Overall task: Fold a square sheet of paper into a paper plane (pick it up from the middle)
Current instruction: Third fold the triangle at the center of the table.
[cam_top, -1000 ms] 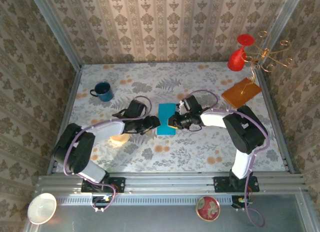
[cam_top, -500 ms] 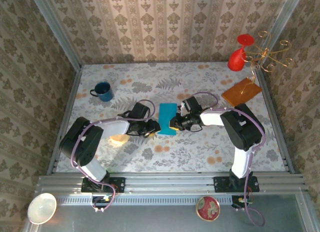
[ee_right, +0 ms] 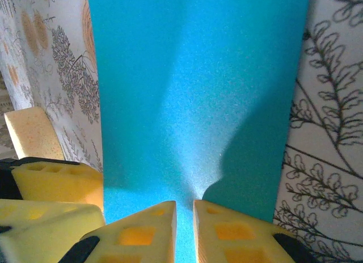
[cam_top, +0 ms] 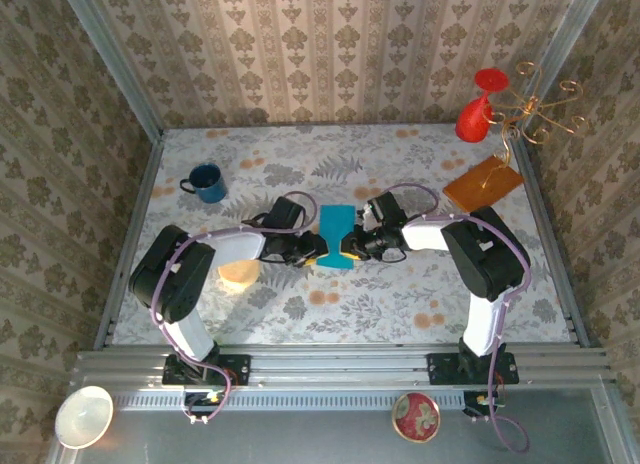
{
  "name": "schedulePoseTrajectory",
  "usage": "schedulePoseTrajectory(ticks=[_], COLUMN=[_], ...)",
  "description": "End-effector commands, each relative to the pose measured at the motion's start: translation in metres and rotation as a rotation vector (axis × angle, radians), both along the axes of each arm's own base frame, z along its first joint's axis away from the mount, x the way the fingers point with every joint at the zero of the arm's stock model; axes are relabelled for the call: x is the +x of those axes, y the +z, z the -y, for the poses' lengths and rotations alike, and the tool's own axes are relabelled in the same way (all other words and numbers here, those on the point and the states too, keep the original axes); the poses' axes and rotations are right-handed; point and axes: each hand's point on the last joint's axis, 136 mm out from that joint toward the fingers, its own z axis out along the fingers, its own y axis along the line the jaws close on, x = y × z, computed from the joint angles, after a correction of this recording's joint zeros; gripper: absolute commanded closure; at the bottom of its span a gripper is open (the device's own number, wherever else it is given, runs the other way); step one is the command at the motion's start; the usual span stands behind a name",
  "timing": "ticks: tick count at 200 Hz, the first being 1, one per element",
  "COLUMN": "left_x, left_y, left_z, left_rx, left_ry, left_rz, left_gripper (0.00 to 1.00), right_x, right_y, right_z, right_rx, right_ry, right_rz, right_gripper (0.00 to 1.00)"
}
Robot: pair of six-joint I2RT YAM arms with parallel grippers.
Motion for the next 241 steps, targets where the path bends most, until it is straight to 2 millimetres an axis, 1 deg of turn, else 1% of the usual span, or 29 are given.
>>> schedulePoseTrajectory(ticks=[1,32,51,118,137,140,163,183,198,214,228,241], left_x=[0.004,0.017,0.025,0.044,0.046,0.043,0.042,0.042,0.042,0.043,0.044,0.044], left_y=[0.000,0.013,0.017,0.008,0.006,0.008,0.007,0.006,0.008,0.011,0.015,0.019], left_z=[-0.003,0.010,0.012,0.007,0.006,0.008,0.010,0.010,0.009,0.008,0.008,0.008], left_rx=[-0.013,-0.130,-0.145,-0.146,-0.136,-0.154,-0.161,-0.160,-0.160,-0.162,-0.165,-0.174], left_ry=[-0.008,-0.022,-0.031,-0.035,-0.039,-0.053,-0.058,-0.057,-0.050,-0.035,-0.020,-0.005], left_rz=[-0.004,0.014,0.018,-0.005,-0.009,-0.023,-0.030,-0.032,-0.034,-0.028,-0.027,-0.026], left_gripper=[0.63,0.66,0.70,0.82,0.86,0.87,0.93,1.00,1.00,1.00,1.00,1.00], right_x=[-0.017,-0.017,-0.018,-0.020,-0.020,-0.019,-0.016,-0.010,-0.004,0.002,0.002,-0.003], right_y=[-0.034,-0.035,-0.034,-0.035,-0.033,-0.033,-0.027,-0.014,0.003,0.027,0.044,0.055], right_z=[0.021,0.021,0.021,0.021,0.020,0.020,0.018,0.015,0.013,0.013,0.015,0.017], right_rx=[-0.089,-0.085,-0.084,-0.080,-0.075,-0.075,-0.065,-0.051,-0.039,-0.046,-0.088,-0.158], right_ry=[-0.040,-0.036,-0.031,-0.026,-0.020,-0.019,-0.013,-0.004,0.008,0.032,0.070,0.112], right_rz=[-0.101,-0.103,-0.101,-0.101,-0.096,-0.094,-0.075,-0.034,0.024,0.118,0.213,0.309], right_gripper=[0.81,0.81,0.81,0.81,0.81,0.81,0.79,0.76,0.71,0.65,0.60,0.57])
